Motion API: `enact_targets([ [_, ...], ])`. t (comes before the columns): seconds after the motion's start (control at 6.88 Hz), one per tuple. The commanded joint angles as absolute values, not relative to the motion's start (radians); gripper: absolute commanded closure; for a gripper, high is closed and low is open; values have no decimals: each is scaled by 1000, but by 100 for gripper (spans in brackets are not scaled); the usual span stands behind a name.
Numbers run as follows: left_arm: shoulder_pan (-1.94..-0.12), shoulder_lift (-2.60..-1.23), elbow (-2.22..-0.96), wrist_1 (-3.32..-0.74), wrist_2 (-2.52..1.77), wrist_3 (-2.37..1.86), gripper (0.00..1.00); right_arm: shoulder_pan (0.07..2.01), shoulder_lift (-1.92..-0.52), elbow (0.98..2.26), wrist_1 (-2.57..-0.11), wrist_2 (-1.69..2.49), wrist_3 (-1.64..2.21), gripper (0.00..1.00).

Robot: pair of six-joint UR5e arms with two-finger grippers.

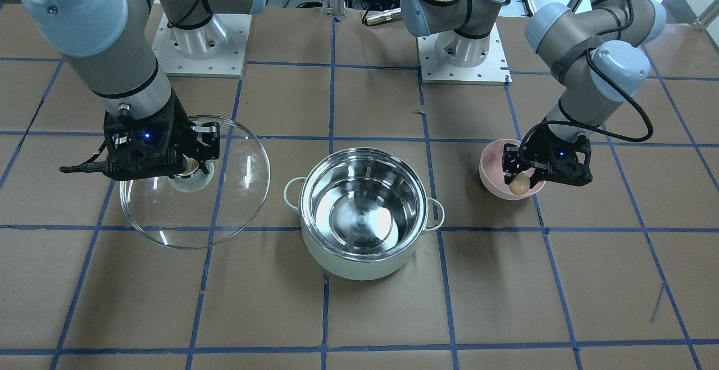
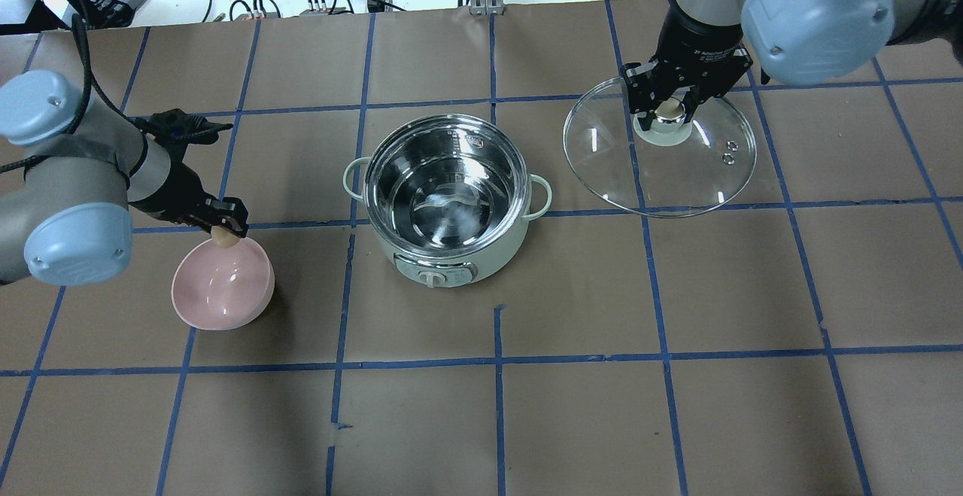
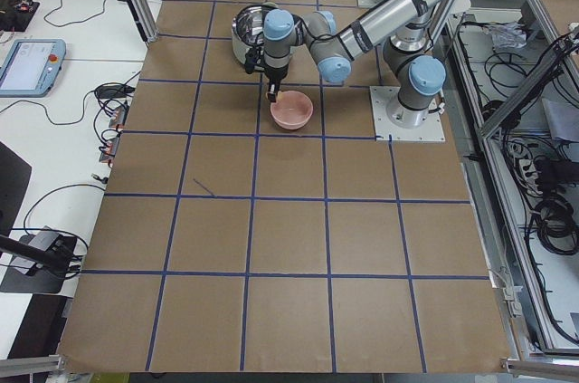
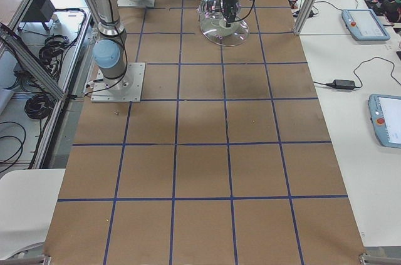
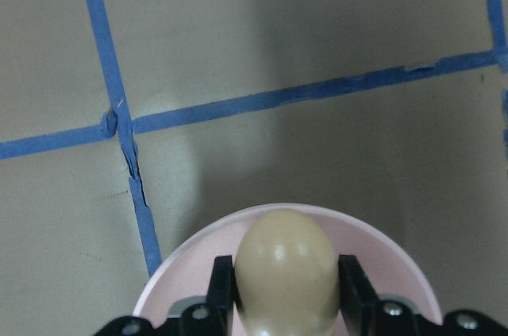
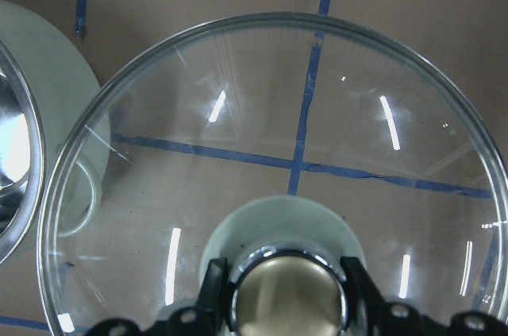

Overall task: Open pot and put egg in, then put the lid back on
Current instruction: 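Lift the brown egg from the bowl with the left gripper toward the pot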

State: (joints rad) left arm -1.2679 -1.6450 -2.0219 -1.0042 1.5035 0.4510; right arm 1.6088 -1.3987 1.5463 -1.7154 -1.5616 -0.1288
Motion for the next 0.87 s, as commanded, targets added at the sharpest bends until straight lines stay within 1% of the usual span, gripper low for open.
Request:
enact_targets([
  [0.0,-1401,-1646,-1896,-1069,1502,227,99,1608,-1399,1548,-1715,-1562,-129,77],
  [0.29,-1567,-1669,-1832,-1059,1499,-26,99,1609,-1399,1549,-1715,-1563,-129,77],
  [0.44,-1619,-1686,-1804,-1057,1499,-105,99,1612,-1399,1554,-1717,-1563,-129,77],
  [0.73,-1722,-1768,-1761,-1042,1519,-196,99,1611,-1399,1555,-1720,-1566,-130,76],
])
